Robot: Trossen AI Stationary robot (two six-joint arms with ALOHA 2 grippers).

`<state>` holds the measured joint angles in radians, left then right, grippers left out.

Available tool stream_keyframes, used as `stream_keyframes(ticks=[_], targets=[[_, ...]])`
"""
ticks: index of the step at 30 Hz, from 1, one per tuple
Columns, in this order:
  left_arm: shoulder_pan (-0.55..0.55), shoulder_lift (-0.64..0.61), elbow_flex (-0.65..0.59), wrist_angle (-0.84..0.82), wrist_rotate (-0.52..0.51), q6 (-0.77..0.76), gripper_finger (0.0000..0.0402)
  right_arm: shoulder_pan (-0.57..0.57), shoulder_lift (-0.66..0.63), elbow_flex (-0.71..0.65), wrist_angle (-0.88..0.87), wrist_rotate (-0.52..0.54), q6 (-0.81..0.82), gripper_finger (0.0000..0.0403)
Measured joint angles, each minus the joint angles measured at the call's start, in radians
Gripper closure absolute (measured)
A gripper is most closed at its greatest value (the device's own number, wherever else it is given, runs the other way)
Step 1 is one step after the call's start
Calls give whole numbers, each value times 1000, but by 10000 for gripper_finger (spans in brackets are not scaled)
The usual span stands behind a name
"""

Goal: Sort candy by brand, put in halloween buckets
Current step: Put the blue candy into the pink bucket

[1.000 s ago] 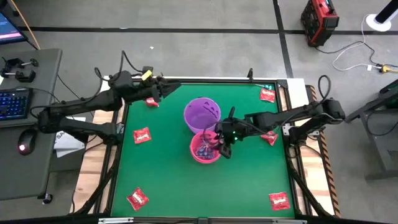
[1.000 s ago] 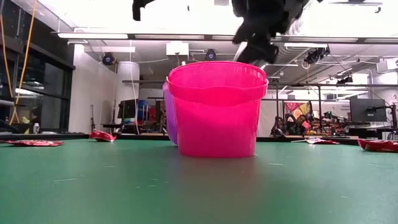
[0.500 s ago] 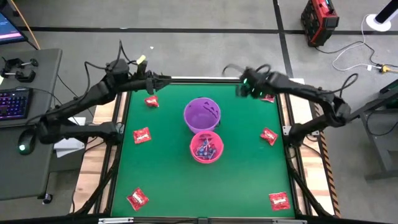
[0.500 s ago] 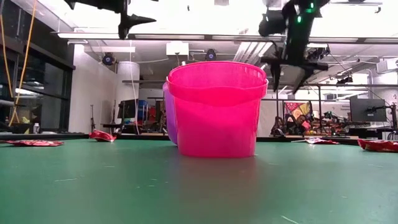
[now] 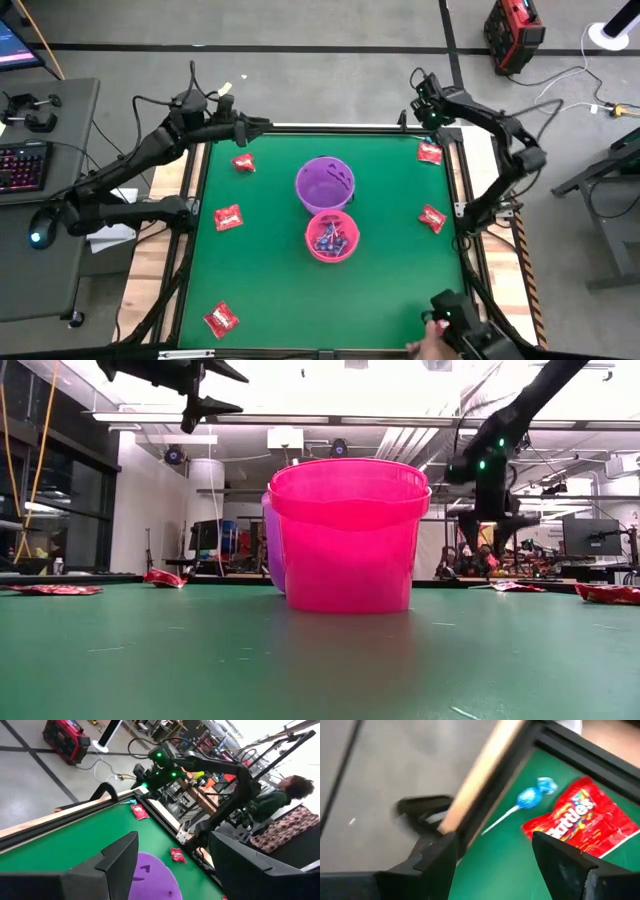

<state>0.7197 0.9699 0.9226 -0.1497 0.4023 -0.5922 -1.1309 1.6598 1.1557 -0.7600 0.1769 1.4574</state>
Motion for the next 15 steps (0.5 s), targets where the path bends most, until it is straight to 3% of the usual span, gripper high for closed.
stream_keyframes(ticks=[7,15], targets=[[0,0,0,-62,-28,2,170,-27,132,0,14,-13,213,155],[0,0,0,-94,-38,-13,170,-55,174,2,11,82,353,155]])
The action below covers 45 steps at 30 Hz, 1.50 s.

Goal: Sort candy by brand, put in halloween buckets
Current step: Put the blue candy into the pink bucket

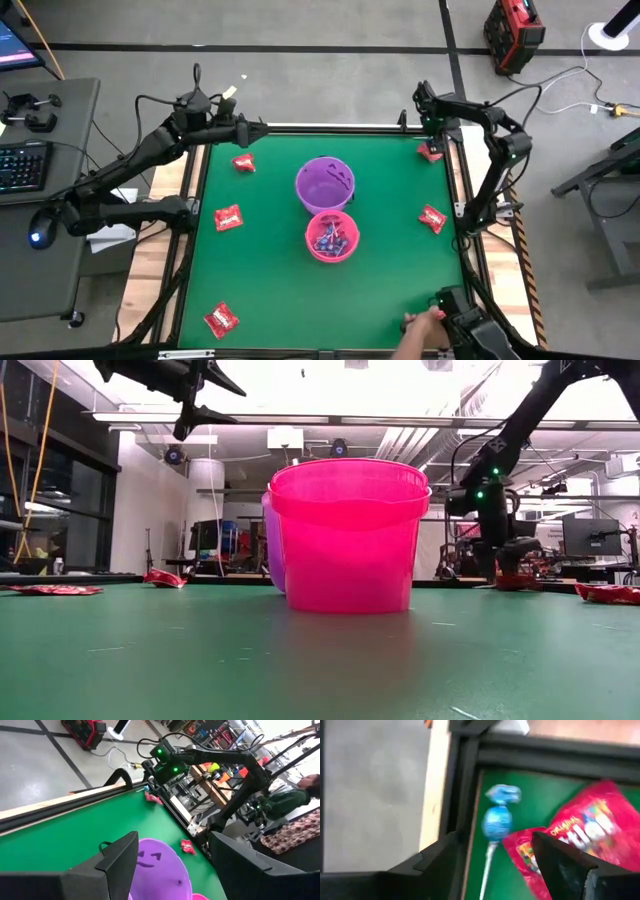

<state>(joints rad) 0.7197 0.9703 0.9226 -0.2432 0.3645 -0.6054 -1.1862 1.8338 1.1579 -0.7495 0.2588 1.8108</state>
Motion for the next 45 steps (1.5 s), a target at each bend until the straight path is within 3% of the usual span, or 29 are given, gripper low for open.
stream_keyframes(ticks=[7,17,24,29,33,37,42,45], targets=[[0,0,0,0,-8,-21,170,4,5,6,-42,-4,-18,178],[0,0,0,-32,-8,-20,170,9,36,28,-64,26,-11,315],[0,0,0,-94,-8,6,170,50,58,36,-93,-16,-159,346],[0,0,0,-97,-6,14,170,90,66,31,-109,-43,-313,392],[-1,0,0,-98,14,16,170,139,64,25,-143,-59,-434,396],[-1,0,0,-102,19,26,170,168,24,39,-148,-42,-450,396],[0,0,0,-104,19,33,170,111,-49,65,-150,94,-451,392],[-1,0,0,-105,19,33,170,74,-53,65,-157,80,-450,376]])
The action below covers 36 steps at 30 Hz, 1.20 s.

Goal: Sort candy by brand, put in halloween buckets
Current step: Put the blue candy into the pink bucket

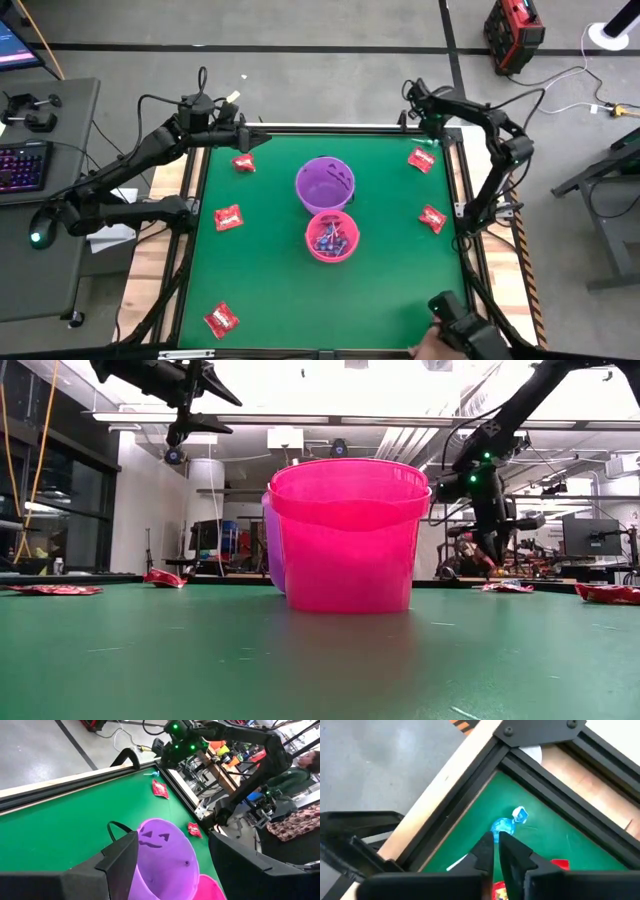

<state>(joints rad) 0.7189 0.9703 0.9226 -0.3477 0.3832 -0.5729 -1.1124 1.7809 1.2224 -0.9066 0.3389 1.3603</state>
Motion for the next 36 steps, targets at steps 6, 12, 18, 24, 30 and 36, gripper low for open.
stream_keyframes(ticks=[6,12,18,24,30,36], targets=[[1,0,0,0,0,-1,170,-39,37,-1,18,-51,29,299],[1,0,0,0,0,-17,170,-45,80,-1,18,-89,67,234],[1,0,0,0,-4,-27,170,-47,87,0,29,-27,143,232],[1,0,0,0,-4,-52,170,-43,87,0,30,-12,142,251],[0,0,0,0,-4,-54,170,-26,109,0,-5,5,125,253],[-1,0,0,-16,-4,-51,170,24,190,24,-62,109,130,253]])
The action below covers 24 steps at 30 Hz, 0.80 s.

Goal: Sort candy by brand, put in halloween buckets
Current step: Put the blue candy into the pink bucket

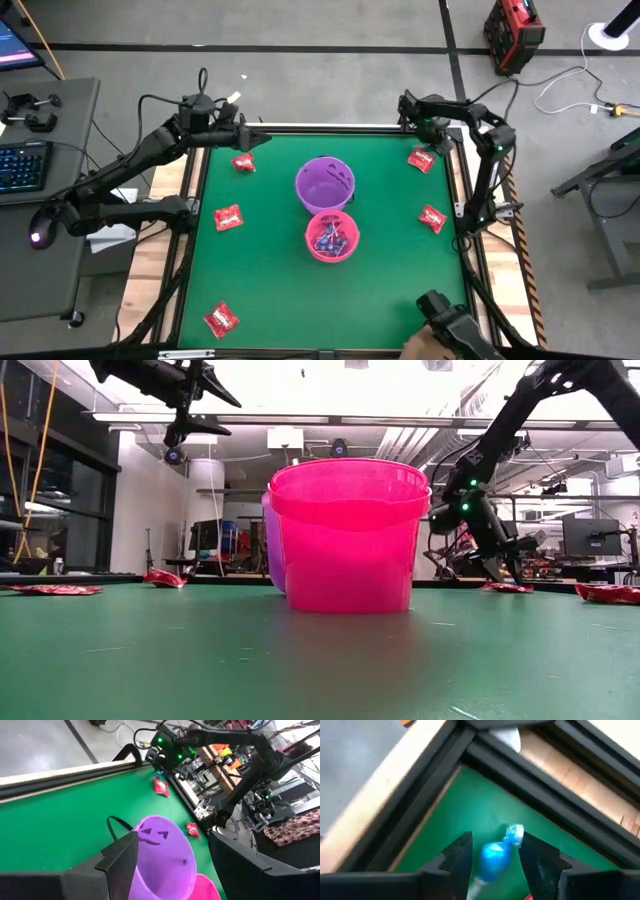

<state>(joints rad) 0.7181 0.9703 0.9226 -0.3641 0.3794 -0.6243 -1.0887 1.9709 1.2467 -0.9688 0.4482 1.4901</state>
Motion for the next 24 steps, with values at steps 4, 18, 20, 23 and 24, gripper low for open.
stream_keyframes(ticks=[4,18,20,23,24], targets=[[0,0,0,-43,0,15,170,3,70,66,-79,14,33,253],[0,0,0,-66,0,34,170,34,113,83,-81,-27,62,277],[0,0,0,-66,0,34,170,34,113,83,-71,-36,60,305],[0,0,0,-66,0,34,170,39,113,79,-66,-27,17,362],[0,0,0,-66,0,34,170,42,113,73,-62,-16,4,379]])
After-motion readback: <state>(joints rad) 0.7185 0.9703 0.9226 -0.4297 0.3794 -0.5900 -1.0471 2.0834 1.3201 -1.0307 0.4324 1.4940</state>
